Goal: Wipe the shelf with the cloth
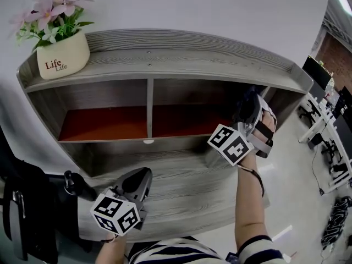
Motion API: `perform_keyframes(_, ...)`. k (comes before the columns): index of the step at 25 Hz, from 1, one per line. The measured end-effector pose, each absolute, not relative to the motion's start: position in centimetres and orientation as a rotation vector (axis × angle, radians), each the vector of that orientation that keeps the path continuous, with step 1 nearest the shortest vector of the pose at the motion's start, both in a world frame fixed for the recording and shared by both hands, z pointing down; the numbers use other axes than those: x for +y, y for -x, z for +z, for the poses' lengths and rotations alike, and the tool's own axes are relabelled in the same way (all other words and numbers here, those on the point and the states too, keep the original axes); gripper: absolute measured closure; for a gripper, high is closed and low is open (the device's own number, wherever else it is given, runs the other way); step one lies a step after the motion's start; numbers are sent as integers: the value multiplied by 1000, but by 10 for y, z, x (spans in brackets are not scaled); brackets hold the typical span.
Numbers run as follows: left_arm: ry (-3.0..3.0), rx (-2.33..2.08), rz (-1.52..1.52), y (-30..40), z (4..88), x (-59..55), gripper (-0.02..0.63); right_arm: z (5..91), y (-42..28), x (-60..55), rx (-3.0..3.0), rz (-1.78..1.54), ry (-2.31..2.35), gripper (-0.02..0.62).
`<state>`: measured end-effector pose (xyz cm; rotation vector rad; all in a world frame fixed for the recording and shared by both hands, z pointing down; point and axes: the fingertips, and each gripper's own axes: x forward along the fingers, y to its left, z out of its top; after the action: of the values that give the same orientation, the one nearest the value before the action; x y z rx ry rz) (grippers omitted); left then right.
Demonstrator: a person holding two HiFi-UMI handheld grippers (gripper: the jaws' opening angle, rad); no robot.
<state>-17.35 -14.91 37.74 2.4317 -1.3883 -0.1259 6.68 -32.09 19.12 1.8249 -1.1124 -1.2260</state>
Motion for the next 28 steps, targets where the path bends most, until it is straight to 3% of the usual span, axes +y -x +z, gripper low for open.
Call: perform_keyframes(28, -2413, -1388, -102, 175, 385, -142, 581, 287, -62, -325, -1270, -933, -1592, 523)
